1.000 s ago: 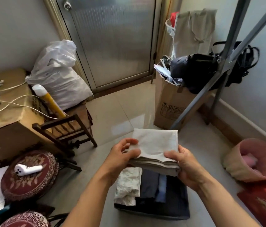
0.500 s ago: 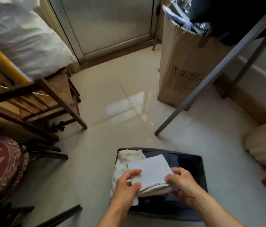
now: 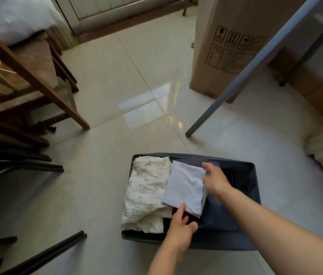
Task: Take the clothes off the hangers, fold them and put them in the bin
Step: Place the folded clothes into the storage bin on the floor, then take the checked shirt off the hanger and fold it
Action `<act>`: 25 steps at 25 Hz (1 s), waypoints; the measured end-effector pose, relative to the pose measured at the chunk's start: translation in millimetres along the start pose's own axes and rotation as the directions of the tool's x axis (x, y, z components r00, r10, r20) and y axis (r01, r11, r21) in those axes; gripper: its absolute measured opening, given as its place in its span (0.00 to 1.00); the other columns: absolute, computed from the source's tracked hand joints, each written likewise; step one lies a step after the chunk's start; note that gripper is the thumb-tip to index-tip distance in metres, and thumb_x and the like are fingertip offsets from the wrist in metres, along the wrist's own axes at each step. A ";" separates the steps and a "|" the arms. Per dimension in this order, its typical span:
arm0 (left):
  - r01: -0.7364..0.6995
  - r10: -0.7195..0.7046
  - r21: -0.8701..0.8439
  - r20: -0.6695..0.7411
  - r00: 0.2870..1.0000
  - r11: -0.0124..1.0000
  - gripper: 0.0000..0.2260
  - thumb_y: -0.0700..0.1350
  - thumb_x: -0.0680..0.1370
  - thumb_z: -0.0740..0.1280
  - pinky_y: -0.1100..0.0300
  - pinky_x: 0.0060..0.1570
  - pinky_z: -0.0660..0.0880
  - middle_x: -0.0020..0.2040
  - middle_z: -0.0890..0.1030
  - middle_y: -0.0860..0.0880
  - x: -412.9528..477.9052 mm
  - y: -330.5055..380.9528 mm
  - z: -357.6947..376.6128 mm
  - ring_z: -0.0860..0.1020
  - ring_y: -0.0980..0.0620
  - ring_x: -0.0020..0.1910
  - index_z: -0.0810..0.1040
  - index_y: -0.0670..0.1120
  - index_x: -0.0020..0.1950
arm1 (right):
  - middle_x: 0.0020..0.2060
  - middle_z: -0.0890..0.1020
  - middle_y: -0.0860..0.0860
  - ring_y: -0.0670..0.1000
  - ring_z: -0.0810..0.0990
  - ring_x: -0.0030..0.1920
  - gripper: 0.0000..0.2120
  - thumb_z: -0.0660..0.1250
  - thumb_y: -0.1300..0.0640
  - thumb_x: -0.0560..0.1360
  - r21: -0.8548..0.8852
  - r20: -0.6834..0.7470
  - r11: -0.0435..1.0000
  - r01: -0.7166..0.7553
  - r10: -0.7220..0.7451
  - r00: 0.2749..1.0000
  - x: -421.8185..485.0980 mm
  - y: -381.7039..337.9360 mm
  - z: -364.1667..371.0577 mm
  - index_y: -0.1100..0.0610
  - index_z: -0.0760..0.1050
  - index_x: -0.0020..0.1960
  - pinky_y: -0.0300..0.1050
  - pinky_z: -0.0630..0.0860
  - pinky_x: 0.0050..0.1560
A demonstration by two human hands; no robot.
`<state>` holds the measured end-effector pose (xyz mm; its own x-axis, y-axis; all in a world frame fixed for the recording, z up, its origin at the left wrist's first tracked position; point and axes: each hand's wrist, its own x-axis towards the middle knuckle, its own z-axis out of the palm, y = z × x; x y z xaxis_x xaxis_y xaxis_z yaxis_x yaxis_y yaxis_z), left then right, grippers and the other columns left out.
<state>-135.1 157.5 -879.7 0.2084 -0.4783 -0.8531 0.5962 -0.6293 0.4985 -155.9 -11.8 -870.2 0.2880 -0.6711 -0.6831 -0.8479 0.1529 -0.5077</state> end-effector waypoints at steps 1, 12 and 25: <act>0.050 -0.050 0.014 0.035 0.998 0.999 0.32 0.31 0.78 0.61 0.59 0.62 0.72 0.76 0.63 0.43 -2.3 0.3 -0.7 0.63 0.52 0.74 0.56 0.49 0.79 | 0.73 0.66 0.55 0.54 0.67 0.71 0.28 0.58 0.70 0.76 -0.030 0.028 1.000 -0.010 0.011 1.000 0.1 2.7 -0.7 0.57 0.64 0.75 0.43 0.63 0.69; -0.076 0.056 -0.166 -0.120 0.991 0.983 0.19 0.38 0.81 0.63 0.55 0.54 0.77 0.66 0.74 0.44 -110.6 104.0 22.3 0.76 0.50 0.59 0.69 0.44 0.72 | 0.62 0.77 0.56 0.52 0.77 0.57 0.19 0.60 0.68 0.76 0.323 0.016 0.946 -0.022 0.017 1.000 -117.5 -31.7 -40.9 0.58 0.74 0.65 0.47 0.75 0.60; -0.260 0.252 -0.376 -0.071 0.965 0.889 0.14 0.41 0.82 0.62 0.53 0.51 0.79 0.54 0.82 0.42 -365.5 199.6 65.5 0.82 0.47 0.51 0.73 0.40 0.67 | 0.46 0.84 0.58 0.53 0.84 0.44 0.11 0.58 0.66 0.80 0.787 0.002 0.613 0.074 -0.123 0.992 -364.9 -108.4 -175.8 0.60 0.75 0.59 0.44 0.81 0.45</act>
<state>-143.0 166.6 -458.3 0.4063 -0.5769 -0.7086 0.7676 -0.2053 0.6072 -247.4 89.0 -473.6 0.3909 -0.6832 -0.6168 -0.1478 0.6148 -0.7747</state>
